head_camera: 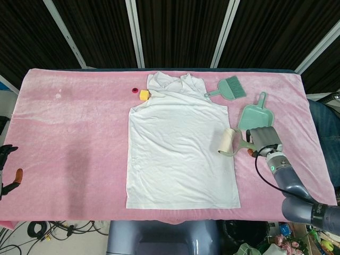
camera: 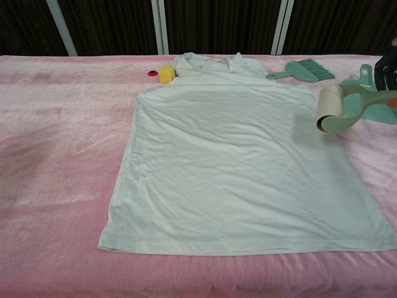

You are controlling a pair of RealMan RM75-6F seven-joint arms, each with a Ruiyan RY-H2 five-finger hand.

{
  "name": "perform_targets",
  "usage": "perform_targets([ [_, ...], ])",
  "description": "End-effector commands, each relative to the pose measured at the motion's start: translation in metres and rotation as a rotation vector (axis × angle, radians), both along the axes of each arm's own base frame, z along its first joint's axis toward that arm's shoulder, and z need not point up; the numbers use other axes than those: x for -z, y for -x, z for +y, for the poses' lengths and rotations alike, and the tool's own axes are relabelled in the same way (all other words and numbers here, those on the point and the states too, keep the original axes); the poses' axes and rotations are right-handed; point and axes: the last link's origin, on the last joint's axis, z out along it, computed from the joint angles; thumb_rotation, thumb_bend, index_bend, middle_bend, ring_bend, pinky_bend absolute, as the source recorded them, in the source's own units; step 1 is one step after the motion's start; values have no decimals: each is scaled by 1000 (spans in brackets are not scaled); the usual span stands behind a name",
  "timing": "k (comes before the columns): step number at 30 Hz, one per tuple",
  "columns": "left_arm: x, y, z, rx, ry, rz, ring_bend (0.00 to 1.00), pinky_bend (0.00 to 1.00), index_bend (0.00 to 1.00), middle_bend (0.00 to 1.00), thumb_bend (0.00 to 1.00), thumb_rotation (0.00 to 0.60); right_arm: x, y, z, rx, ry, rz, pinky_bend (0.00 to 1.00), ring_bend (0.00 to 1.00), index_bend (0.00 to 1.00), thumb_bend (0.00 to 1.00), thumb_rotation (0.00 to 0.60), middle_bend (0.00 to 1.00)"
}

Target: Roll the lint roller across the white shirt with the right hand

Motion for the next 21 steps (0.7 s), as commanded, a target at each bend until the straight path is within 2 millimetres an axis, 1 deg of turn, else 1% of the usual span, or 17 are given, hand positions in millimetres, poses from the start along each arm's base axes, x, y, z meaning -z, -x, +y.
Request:
perform_targets([
  [1,1,-1,0,2,1,2,55,64,223,183,424,600,-12,23,5,37,26,-11,717,661,744,519,600,673],
  [6,3,-2,-1,2,1,6,55,63,223,183,424,600,-15,45,9,68,31,-22,717,660,744,519,600,672],
  [12,5,-2,-1,-8,5,16,55,63,223,183,423,600,-16,69,7,101,52,-44,717,658,744,520,600,671],
  [21,8,-2,-1,-12,9,24,55,64,223,183,424,600,-12,89,7,127,66,-57,717,654,744,520,600,668],
])
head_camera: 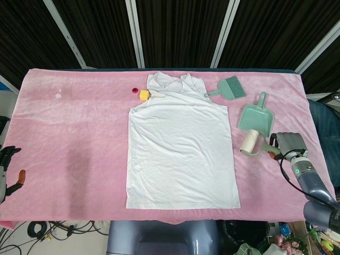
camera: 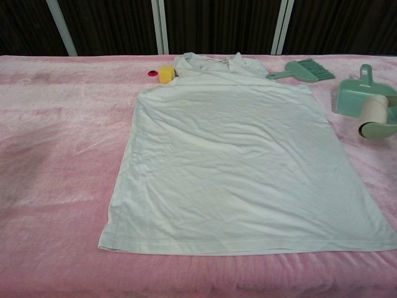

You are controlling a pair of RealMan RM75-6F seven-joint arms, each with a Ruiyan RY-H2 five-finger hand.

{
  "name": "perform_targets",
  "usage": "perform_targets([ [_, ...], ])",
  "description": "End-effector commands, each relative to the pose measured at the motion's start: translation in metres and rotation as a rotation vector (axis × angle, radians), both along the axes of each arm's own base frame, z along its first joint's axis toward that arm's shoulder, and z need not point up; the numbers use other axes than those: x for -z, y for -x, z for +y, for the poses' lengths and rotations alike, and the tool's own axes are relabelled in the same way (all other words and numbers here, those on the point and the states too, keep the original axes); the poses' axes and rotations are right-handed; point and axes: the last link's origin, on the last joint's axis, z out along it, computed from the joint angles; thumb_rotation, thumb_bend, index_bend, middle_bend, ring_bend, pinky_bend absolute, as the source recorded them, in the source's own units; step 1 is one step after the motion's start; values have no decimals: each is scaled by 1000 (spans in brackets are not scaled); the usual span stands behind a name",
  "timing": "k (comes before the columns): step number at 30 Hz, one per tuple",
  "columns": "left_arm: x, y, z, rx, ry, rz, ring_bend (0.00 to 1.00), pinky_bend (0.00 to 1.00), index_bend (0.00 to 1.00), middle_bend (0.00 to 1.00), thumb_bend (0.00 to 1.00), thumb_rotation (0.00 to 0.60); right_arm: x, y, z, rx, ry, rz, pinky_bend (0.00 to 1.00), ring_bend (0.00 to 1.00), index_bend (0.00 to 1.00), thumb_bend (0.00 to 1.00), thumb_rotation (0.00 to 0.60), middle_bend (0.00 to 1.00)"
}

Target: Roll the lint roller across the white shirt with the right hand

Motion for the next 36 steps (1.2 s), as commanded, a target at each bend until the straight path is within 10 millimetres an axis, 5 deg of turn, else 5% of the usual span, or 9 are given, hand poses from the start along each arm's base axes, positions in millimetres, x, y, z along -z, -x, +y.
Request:
perform_targets([
  [1,0,0,0,0,1,0,55,64,223,183,424,600,3,6,1,10,0,-6,717,654,744,520,600,668],
  [17,-2,0,0,1,-7,0,55,64,223,184,424,600,16,25,7,37,19,-26,710,615,740,520,600,631],
  [27,-1,0,0,4,-4,1,55,64,223,184,424,600,22,33,13,65,18,-27,615,481,507,425,600,469],
  [36,-2,0,-1,5,-4,1,55,64,223,184,424,600,34,38,24,160,-21,-47,405,301,312,361,600,302],
])
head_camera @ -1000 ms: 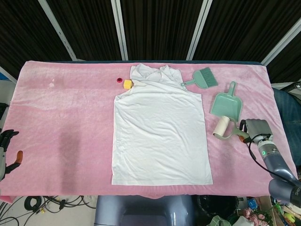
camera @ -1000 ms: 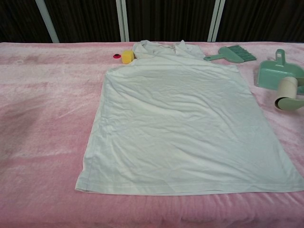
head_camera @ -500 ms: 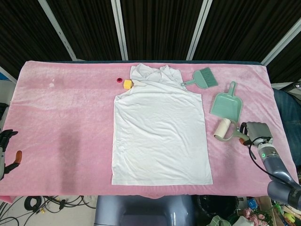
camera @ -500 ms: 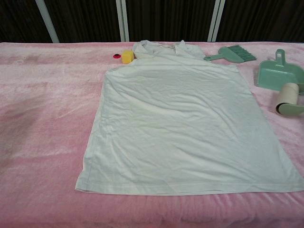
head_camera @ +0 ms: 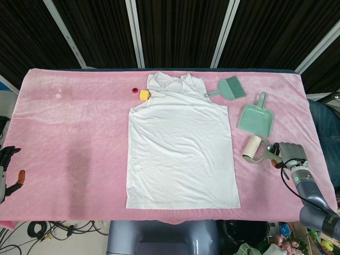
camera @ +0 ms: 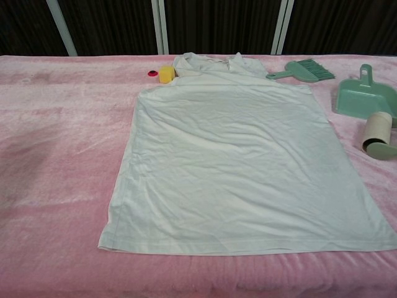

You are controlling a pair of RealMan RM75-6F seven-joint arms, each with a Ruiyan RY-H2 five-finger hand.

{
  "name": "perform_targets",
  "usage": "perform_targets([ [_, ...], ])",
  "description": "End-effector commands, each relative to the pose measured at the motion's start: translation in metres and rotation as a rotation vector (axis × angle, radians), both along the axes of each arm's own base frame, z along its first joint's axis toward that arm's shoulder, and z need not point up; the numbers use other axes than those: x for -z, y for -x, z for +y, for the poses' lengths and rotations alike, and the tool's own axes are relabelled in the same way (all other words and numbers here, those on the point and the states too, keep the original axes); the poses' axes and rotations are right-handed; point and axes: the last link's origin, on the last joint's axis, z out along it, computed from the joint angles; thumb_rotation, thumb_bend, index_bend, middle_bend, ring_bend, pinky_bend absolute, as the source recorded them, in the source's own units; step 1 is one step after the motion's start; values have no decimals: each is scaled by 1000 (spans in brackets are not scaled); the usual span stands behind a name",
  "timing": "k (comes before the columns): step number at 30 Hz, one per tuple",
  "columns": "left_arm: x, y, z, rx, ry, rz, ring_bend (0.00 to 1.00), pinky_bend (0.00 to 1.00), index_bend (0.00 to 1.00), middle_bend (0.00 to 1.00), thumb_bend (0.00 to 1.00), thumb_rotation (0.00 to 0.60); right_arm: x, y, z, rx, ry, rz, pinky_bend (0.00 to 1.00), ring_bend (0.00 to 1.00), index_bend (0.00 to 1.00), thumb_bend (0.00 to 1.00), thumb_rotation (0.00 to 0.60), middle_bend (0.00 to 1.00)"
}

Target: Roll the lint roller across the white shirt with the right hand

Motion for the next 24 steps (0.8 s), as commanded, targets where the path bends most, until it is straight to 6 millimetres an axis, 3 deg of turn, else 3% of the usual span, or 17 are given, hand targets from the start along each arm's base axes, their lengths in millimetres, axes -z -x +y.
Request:
perform_targets([
  [1,0,0,0,0,1,0,55,64,223,184,424,600,5,1,5,47,-21,-16,376,282,291,357,600,286],
  [4,0,0,0,1,1,-1,55,63,223,184,424,600,8,2,6,66,-10,-20,299,226,220,339,600,234],
  [10,-2,0,-1,0,-6,-1,55,63,223,184,424,600,6,0,8,87,15,-41,247,173,126,283,600,167],
  [18,-2,0,-1,1,-7,1,55,63,223,184,424,600,-32,-34,10,-45,167,-90,239,169,113,244,600,161],
  [20,-1,-1,-1,4,-5,1,55,63,223,184,424,600,-43,-44,17,-93,203,-91,236,169,109,233,600,160],
  [24,0,-1,-1,10,-2,2,55,63,223,184,424,600,-61,-59,53,-196,260,-89,231,166,99,203,600,155],
])
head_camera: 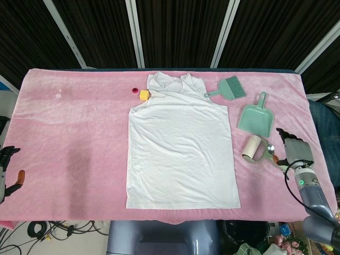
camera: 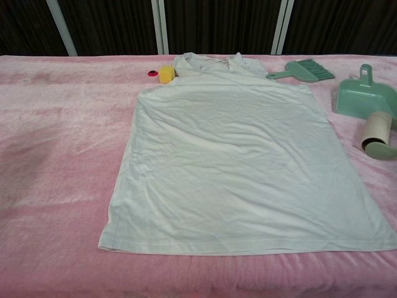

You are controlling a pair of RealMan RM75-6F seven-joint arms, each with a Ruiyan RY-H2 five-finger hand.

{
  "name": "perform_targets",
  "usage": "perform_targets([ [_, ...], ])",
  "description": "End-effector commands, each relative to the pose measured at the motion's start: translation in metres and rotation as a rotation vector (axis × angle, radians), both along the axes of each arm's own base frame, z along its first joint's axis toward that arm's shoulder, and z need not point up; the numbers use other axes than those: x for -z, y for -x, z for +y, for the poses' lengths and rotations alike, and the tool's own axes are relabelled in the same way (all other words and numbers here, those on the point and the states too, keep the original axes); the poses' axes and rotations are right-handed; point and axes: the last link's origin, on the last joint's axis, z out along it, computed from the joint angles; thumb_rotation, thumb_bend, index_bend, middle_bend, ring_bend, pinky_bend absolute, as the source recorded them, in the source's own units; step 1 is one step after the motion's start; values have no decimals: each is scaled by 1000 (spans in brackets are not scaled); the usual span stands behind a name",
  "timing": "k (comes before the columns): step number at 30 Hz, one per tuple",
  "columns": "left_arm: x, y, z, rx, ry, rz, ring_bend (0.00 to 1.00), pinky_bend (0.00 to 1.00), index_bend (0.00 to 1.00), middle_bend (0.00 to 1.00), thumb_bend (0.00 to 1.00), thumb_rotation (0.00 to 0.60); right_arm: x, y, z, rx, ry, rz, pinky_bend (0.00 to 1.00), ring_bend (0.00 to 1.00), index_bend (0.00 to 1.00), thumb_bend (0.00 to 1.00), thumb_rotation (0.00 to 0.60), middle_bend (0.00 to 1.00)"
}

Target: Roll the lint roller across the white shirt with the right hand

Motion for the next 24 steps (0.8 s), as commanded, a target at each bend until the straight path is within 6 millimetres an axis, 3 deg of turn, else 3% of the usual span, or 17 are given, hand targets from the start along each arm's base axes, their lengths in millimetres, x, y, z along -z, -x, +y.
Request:
perform_targets([
  [1,0,0,0,3,1,1,55,63,223,184,424,600,-24,-16,40,-108,85,-4,228,164,98,199,600,154],
  [8,-1,1,-3,4,10,11,55,63,223,177,424,600,-20,-23,109,-276,138,-5,220,161,96,181,600,150],
  [13,-5,3,-6,7,-7,11,55,58,216,148,424,600,-7,-17,143,-372,127,51,220,155,90,180,600,141],
  [19,-6,3,-9,7,-25,14,55,38,214,126,424,600,3,-11,156,-424,141,68,220,155,88,178,600,140],
  [24,-1,1,-13,25,-28,20,55,33,214,131,423,600,9,-5,153,-436,125,76,220,155,88,179,600,140],
])
